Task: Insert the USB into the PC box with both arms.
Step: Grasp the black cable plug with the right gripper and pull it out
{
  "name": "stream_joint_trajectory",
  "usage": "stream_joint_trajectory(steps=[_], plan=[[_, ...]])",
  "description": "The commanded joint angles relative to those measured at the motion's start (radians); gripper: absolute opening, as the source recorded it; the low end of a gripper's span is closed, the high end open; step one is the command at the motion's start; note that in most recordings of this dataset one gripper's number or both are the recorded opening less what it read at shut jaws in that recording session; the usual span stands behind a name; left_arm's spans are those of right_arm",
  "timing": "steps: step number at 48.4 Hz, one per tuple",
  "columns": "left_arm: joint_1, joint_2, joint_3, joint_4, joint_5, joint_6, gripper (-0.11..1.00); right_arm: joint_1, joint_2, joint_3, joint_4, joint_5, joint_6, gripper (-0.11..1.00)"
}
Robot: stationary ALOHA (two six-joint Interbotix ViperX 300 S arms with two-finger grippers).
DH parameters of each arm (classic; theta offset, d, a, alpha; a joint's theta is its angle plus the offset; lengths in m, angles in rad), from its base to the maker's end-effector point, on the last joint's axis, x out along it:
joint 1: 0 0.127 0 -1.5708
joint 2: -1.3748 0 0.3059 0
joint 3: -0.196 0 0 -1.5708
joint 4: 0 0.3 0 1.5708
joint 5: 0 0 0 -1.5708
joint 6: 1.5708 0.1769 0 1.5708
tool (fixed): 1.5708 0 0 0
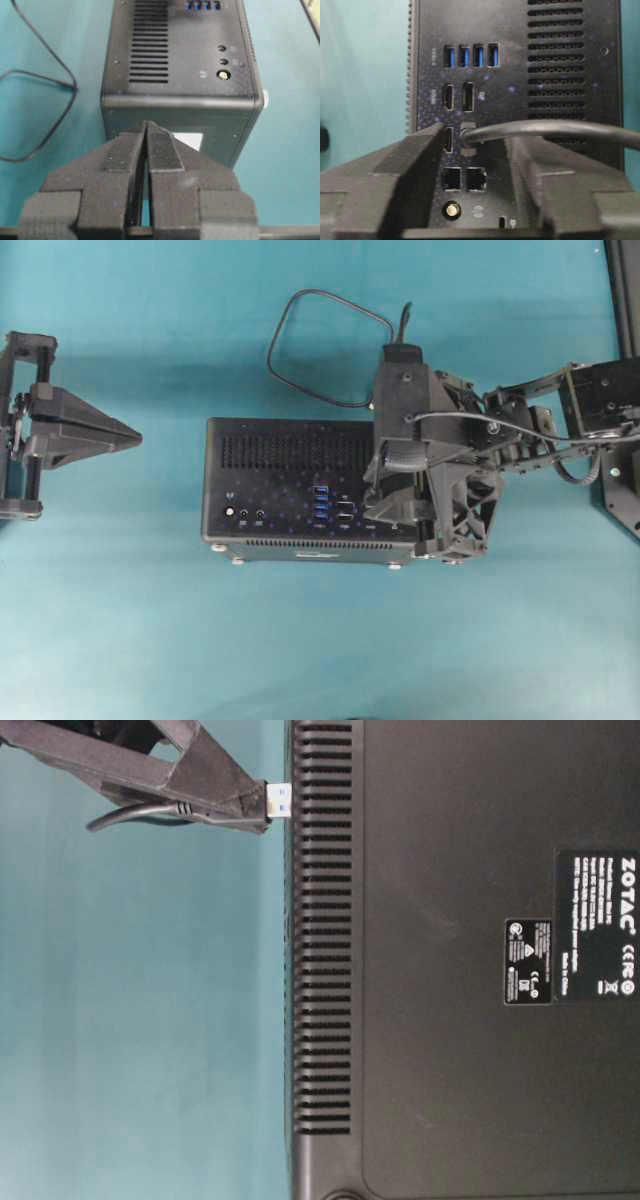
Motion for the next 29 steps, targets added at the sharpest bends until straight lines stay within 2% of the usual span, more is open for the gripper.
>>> stream_joint_trajectory(steps=[1,6,18,24,29], plan=[[-0.002,0.003,-0.017,0.003,-0.005,-0.003,0.0,0.002,-0.018,-0.031,0.0,-0.003,0.009,0.49],[-0.002,0.003,-0.017,0.003,-0.006,-0.005,0.0,0.002,-0.018,-0.032,-0.002,-0.003,0.009,0.42],[-0.002,0.0,-0.018,0.003,-0.011,-0.006,0.0,0.0,-0.02,-0.035,-0.002,-0.003,0.009,0.17],[-0.002,-0.003,-0.015,0.002,-0.011,-0.006,0.0,0.002,-0.02,-0.043,-0.002,-0.003,0.009,0.11],[-0.002,-0.003,-0.015,0.002,-0.012,-0.008,0.0,0.002,-0.02,-0.064,-0.006,0.005,0.009,0.11]])
